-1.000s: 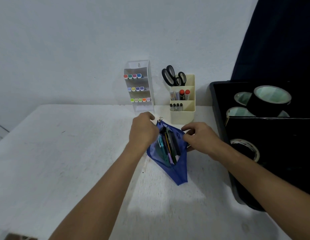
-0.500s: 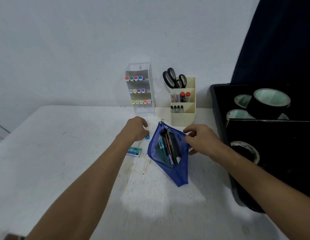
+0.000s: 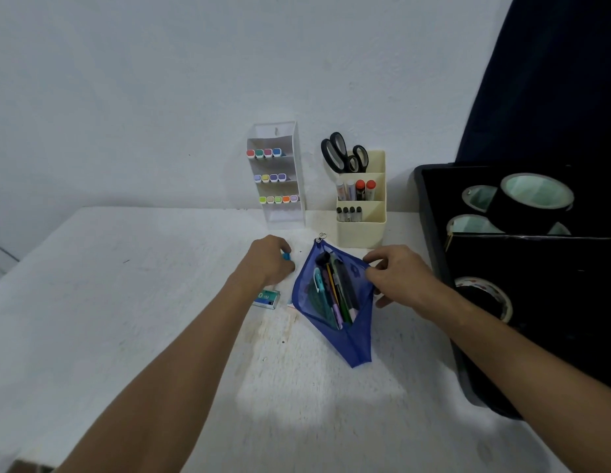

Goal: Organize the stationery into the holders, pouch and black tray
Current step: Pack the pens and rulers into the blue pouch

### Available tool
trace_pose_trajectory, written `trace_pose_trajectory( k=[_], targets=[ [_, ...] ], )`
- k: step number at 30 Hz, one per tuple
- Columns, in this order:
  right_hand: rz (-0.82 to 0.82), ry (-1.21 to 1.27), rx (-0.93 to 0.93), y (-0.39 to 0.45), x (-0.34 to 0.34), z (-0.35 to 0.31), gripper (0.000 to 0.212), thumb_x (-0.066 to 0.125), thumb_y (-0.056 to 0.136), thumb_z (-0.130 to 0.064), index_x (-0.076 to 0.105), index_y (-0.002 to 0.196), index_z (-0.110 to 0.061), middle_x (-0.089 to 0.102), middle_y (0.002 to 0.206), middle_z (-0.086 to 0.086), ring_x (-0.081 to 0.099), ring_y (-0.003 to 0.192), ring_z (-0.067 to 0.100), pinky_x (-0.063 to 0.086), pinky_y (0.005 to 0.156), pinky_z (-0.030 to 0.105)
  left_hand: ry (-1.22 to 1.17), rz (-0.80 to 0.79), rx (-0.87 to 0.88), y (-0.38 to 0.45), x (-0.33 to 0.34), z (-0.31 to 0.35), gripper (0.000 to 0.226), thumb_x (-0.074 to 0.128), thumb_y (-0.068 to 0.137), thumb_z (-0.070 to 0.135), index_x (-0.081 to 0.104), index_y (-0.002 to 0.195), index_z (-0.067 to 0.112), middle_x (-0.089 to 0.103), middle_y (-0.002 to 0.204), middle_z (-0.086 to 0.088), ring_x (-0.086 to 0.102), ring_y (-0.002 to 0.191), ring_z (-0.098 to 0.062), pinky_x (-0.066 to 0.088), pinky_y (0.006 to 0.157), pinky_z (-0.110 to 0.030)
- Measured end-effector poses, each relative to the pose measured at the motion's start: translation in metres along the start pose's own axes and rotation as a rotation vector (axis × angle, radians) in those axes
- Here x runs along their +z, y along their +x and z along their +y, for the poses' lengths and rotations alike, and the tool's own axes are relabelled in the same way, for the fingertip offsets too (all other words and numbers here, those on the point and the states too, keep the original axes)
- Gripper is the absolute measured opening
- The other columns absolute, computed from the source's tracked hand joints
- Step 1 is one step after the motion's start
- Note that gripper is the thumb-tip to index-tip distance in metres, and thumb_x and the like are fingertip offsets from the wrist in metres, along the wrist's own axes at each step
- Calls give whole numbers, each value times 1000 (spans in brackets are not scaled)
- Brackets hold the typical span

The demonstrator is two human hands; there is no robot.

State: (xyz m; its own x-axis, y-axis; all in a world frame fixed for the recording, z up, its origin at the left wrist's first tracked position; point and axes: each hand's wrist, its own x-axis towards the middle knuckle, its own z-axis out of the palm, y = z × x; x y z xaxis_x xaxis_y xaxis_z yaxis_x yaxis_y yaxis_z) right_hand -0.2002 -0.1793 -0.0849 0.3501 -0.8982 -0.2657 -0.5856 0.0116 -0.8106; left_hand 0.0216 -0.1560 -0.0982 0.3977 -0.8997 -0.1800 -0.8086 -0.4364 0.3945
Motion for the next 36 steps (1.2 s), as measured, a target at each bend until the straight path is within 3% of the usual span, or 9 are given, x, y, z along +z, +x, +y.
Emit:
trace_pose_trajectory(
  k=[7, 10, 15, 17, 22, 27, 31, 34, 36],
  targets=[
    [-4, -22, -3, -2, 1, -3, 30, 59, 91, -17, 59, 121, -13, 64, 95, 7, 64, 80, 20, 55, 49, 24, -76, 87, 114, -23, -24, 30, 31, 66, 83, 30, 64, 112, 19, 62, 109, -6, 54, 85, -17, 40, 68, -23],
    [-1, -22, -1, -3, 1, -4, 30, 59, 91, -18, 59, 121, -14, 64, 95, 6, 64, 80, 19, 56, 50, 25, 13, -79, 189, -40, -29, 43, 30, 65, 83, 30, 65, 111, 20, 59, 104, -2, 55, 82, -17, 39, 59, -22],
    [-2, -31, -5, -3, 1, -5, 31, 58, 92, -17, 59, 122, -14, 63, 97, 7, 64, 82, 20, 56, 52, 26, 162, -487, 331, -59, -27, 58, 31, 59, 87, 19, 65, 116, 21, 58, 80, 10, 54, 70, -10, 45, 64, -21],
    [-5, -37, -4, -4, 1, -5, 32, 58, 92, -17, 58, 123, -13, 63, 98, 7, 64, 81, 19, 57, 53, 26, 151, -555, 359, -62, -26, 62, 34, 58, 86, 14, 65, 119, 22, 54, 70, 16, 51, 65, -6, 46, 69, -24],
    [2, -44, -8, -3, 2, -4, 33, 58, 92, -17, 57, 125, -13, 63, 100, 6, 64, 79, 17, 57, 54, 26, 108, -629, 410, -63, -28, 60, 48, 67, 81, 14, 61, 126, 29, 69, 96, 13, 63, 89, -12, 52, 79, -26],
    [-4, -47, -7, -2, 1, -4, 31, 58, 92, -17, 58, 123, -13, 64, 101, 8, 64, 81, 19, 57, 54, 27, 36, -432, 276, -54, -28, 46, 43, 67, 79, 10, 64, 120, 22, 68, 104, 1, 64, 94, -20, 52, 80, -31],
    [-3, -39, -5, -2, 2, -2, 32, 58, 92, -17, 58, 123, -13, 63, 101, 7, 63, 82, 20, 56, 51, 25, 121, -171, 42, -45, -22, 28, 16, 65, 83, 21, 64, 83, 5, 59, 82, -5, 56, 71, -19, 45, 61, -27],
    [-1, -46, 4, -1, 1, -2, 32, 59, 91, -18, 57, 123, -14, 62, 102, 6, 63, 82, 19, 56, 51, 25, 153, -189, -43, -45, -17, 23, 38, 63, 85, 27, 42, 59, 10, 45, 59, -3, 43, 52, -14, 35, 48, -23],
    [9, -50, 3, 0, 1, -3, 32, 58, 91, -18, 58, 123, -13, 62, 101, 5, 63, 82, 19, 56, 51, 26, 119, -293, -73, -46, -15, 25, 36, 63, 86, 27, 47, 60, 8, 53, 59, -5, 49, 49, -14, 39, 48, -21]
  ],
)
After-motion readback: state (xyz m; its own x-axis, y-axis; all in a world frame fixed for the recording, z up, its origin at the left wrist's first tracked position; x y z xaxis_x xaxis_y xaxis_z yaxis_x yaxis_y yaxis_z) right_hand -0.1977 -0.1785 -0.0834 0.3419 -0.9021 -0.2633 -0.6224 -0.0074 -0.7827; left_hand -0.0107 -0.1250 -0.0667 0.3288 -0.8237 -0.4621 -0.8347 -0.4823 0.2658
